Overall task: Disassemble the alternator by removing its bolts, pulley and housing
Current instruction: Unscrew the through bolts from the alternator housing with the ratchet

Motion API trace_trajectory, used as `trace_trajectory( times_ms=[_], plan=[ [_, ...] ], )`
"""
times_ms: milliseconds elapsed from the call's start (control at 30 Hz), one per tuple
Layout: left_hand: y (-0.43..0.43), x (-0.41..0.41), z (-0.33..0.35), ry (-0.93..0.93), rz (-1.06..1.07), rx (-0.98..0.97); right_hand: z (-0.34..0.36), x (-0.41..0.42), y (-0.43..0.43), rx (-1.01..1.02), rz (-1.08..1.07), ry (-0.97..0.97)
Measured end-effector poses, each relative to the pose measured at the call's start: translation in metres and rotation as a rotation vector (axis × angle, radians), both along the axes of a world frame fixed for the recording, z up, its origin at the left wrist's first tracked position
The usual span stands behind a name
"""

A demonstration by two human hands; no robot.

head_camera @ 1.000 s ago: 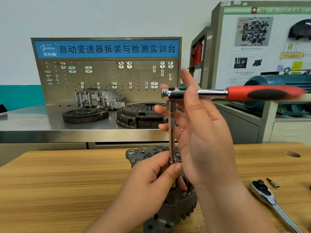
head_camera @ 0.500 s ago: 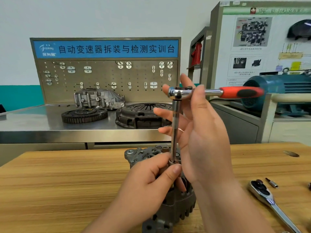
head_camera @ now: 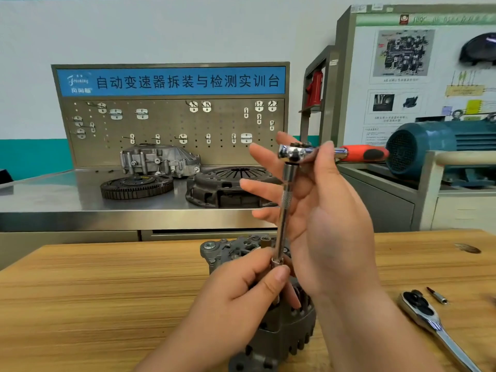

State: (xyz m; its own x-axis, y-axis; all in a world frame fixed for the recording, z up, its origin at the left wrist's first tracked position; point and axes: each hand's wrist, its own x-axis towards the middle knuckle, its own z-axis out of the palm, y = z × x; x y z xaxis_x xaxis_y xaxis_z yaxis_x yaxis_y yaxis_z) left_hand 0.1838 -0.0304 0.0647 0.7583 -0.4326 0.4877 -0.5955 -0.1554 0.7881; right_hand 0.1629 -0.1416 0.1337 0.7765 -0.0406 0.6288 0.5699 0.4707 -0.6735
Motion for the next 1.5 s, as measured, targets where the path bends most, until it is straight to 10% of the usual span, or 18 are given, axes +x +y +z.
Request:
trace_trajectory(
  times_ms=[267,1100,1500],
  plan=[
    [-0.0038,0.0018,-0.0015,-0.013,0.066,-0.004,0.0006,-0.0002,0.0014,-0.142,-0.257,-0.268],
    [-0.0010,-0.0001,-0.0007,0.010,-0.007,-0.033,0.0025,0.0033,-0.0046,-0.019,0.141,-0.008],
    [-0.0028,0.0020,-0.0006,-0.023,0.023,-0.009,0.0036,0.0031,-0.0047,-0.162,-0.117,-0.248]
  ],
)
